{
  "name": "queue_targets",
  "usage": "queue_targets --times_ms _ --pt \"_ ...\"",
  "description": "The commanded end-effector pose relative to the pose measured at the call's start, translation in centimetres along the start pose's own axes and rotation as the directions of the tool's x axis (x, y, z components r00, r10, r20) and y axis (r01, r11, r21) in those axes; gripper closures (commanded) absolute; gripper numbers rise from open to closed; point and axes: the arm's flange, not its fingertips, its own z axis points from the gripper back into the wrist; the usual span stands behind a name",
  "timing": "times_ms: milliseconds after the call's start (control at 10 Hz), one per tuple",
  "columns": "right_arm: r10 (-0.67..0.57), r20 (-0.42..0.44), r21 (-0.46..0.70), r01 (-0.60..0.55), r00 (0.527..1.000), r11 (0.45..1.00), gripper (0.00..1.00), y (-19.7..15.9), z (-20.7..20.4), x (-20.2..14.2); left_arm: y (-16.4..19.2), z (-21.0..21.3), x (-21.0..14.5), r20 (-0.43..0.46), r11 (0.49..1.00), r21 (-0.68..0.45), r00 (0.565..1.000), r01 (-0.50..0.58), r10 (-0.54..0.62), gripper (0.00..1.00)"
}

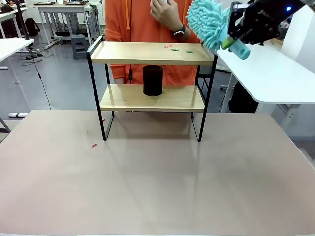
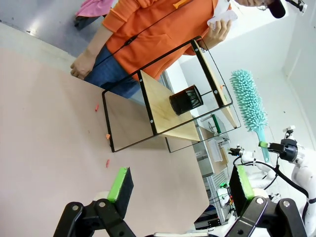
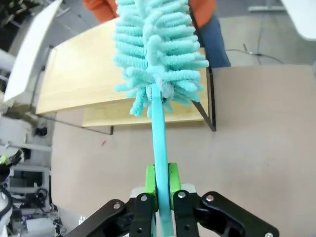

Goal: Clean the shelf.
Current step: Clean the remaining tier of the Shelf with the Duster once objects are removed.

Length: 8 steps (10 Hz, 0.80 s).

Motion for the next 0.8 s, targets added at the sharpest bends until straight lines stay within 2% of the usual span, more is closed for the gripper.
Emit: queue_targets --times_ms 0,200,500,700 --pt "-0.060 0.007 -0.050 0.061 0.998 0.997 0.88 1.0 -1.0 -0.3 0.0 -0.2 -0.1 0.018 1.000 -0.021 1.000 0.022 -0.021 0.00" --pt "-0.061 -0.032 -0.069 0.059 0.998 0.996 0.88 1.0 -2.7 -0.4 0.0 -0.2 -0.1 0.018 1.000 -0.021 1.000 0.022 -0.021 0.00" --pt "-0.037 -0.098 -0.029 0.035 0.994 0.999 0.88 2.0 -4.9 -1.0 0.0 -0.2 -0.1 0.018 1.000 -0.021 1.000 0.022 -0.021 0.00" --pt "0.045 -0.169 0.041 -0.038 0.985 0.998 0.88 2.3 -5.1 -0.5 0.0 -0.2 -0.1 0.018 1.000 -0.021 1.000 0.022 -0.021 0.00"
